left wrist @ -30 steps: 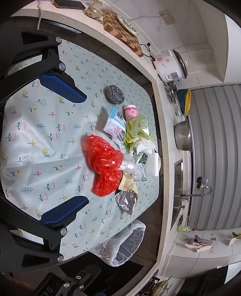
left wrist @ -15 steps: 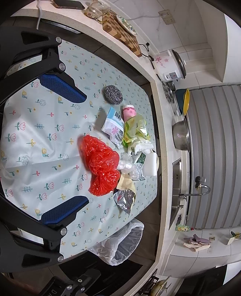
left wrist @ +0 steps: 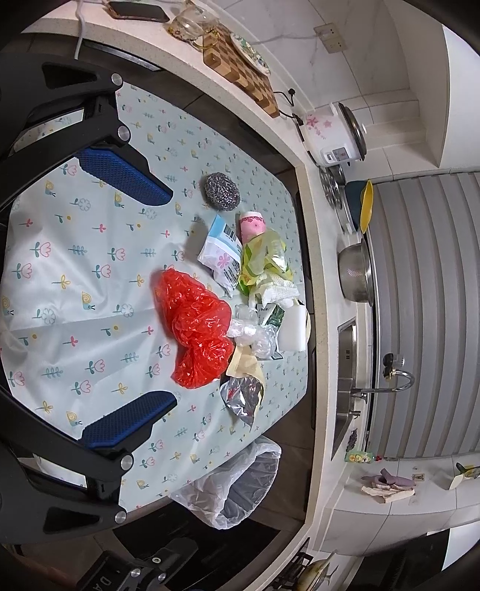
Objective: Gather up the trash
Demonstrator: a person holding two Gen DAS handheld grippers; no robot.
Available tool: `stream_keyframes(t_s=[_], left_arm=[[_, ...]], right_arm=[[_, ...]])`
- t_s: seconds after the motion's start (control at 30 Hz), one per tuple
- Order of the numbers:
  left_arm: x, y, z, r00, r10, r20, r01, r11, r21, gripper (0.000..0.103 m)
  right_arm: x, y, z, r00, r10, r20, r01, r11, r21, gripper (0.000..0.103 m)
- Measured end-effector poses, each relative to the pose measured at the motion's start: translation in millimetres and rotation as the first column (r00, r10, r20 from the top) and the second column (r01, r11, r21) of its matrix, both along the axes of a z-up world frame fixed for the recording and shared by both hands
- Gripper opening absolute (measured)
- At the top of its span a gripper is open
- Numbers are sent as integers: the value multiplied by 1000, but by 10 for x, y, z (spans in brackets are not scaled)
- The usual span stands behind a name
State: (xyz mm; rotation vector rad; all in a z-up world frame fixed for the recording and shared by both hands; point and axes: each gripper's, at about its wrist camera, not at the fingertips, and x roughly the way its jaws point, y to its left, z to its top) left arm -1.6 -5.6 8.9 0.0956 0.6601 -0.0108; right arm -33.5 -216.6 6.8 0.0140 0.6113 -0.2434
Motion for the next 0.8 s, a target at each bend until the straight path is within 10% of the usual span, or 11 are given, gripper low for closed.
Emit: stream_keyframes(t_s=[0.8], left_arm=[[-66, -58, 52, 1000, 3, 4, -3, 1000, 0, 96]], right_arm=[[-47, -50, 33, 1000, -2, 14, 2, 1000, 8, 96]])
